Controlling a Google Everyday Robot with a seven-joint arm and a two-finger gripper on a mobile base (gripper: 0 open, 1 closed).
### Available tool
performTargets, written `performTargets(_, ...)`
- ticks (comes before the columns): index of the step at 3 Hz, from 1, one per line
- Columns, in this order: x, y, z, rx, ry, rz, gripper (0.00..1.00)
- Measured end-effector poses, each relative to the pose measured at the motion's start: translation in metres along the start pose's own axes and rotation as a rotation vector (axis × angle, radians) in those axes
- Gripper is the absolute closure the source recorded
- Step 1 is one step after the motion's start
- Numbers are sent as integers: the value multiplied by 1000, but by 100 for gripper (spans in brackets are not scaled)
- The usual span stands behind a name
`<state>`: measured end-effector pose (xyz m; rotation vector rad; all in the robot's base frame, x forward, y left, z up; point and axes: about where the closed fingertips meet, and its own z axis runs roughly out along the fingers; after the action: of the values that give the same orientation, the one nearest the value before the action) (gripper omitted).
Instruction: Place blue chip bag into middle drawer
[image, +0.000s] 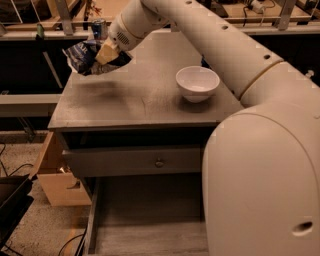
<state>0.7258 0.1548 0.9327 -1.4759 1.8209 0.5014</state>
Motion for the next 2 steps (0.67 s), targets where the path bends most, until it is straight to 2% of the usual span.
performTargets(1,11,41,-46,-45,44,-16,100)
performTargets(2,34,90,-92,-89,153,-36,100)
